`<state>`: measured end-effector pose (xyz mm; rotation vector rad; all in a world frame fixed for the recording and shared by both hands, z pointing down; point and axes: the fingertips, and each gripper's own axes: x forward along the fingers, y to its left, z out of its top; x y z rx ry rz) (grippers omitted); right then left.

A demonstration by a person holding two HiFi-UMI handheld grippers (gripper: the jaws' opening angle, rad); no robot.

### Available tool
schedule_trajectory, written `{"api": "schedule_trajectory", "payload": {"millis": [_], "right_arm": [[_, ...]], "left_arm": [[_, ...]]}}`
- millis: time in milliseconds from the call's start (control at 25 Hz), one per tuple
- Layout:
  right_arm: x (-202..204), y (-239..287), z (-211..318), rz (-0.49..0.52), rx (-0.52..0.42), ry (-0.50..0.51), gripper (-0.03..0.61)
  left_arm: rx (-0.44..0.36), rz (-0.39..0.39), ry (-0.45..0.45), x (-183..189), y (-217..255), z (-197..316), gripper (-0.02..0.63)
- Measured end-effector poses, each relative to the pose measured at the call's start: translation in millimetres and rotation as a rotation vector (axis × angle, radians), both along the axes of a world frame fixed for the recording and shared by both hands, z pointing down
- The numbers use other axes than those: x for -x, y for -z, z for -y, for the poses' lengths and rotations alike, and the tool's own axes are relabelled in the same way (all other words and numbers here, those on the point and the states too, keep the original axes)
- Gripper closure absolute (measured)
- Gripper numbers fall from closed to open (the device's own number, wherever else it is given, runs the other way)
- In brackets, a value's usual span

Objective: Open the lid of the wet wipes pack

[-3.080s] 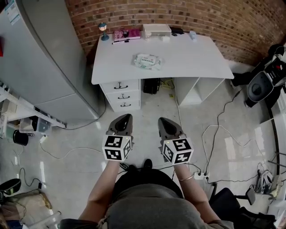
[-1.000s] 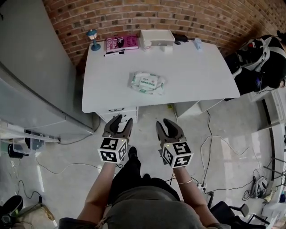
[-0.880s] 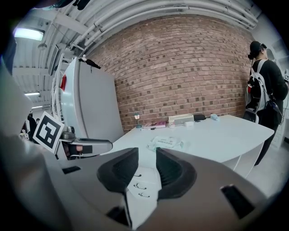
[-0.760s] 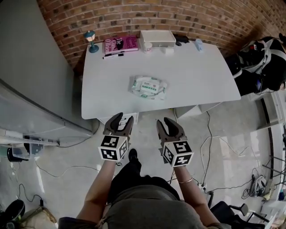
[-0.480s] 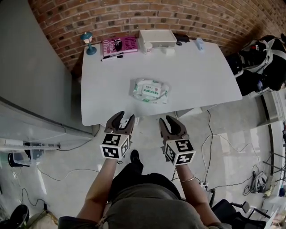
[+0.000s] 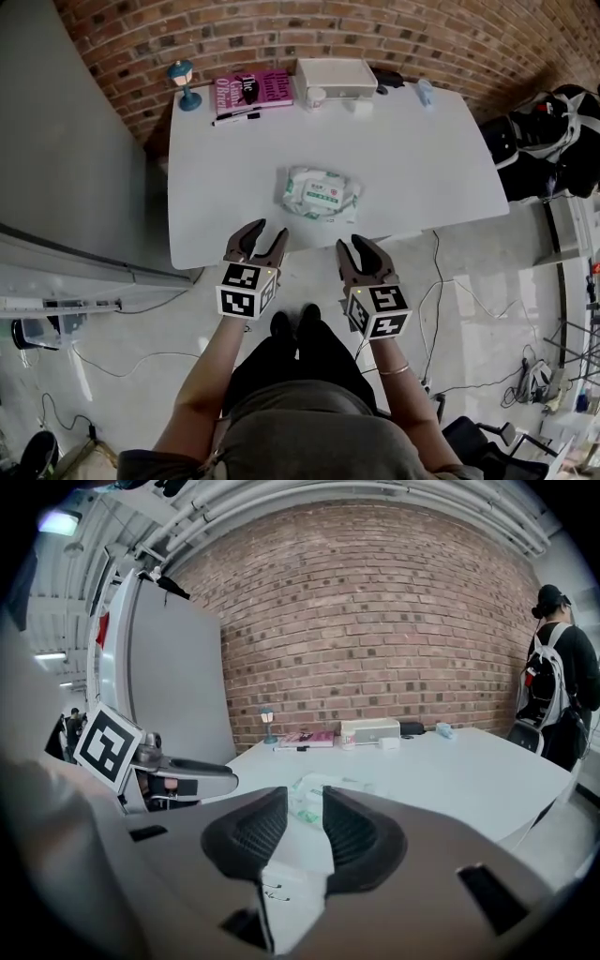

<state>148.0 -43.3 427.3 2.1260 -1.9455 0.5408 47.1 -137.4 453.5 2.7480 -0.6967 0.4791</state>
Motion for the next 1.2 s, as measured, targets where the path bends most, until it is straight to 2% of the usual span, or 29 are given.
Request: {"api": "schedule_trajectory", "payload": {"millis": [520, 920, 1200], "right_arm": [[-19, -3, 39, -0.028, 0.024, 0.068, 0.462], [-47, -15, 63, -0.045, 0.054, 0.115, 0.459], [-45, -22, 77, -0.021, 0.082, 0.175, 0.456]], "left_arm": [[-0.015, 0.062, -0.017, -32, -10, 32, 0.434], [-0.029, 0.187, -0.061, -61, -39, 46, 0.433], [-0.051, 0.255, -0.088, -74, -49, 52, 0.433]]}}
